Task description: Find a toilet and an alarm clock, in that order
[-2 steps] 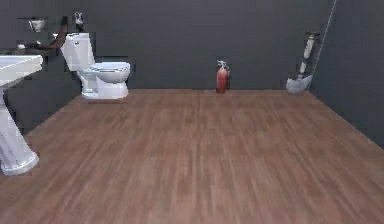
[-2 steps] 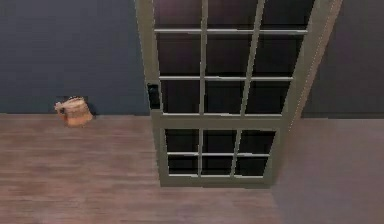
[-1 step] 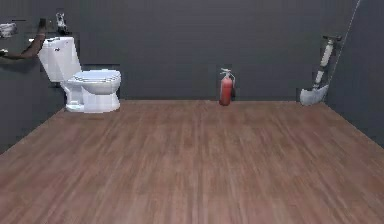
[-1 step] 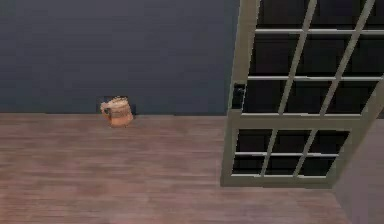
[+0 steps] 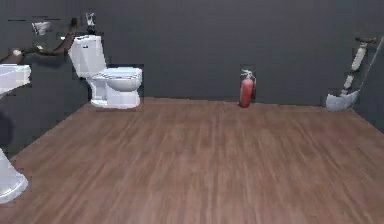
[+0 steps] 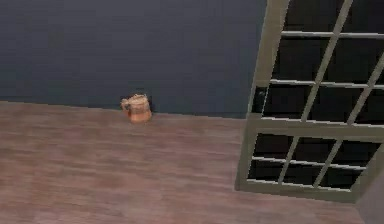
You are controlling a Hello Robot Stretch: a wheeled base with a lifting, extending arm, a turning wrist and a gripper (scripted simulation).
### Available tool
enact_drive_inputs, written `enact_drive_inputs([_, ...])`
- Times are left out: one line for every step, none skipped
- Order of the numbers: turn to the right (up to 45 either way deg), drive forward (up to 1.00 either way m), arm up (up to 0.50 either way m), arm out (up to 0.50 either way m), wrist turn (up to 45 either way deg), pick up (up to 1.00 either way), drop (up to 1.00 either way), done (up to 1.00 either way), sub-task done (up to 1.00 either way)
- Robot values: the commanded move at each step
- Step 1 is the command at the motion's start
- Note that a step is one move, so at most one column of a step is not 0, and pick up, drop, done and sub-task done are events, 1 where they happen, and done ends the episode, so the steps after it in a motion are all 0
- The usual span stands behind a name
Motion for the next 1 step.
enact_drive_inputs([0.0,1.0,0.0,0.0,0.0,0.0,0.0,0.0,0.0])
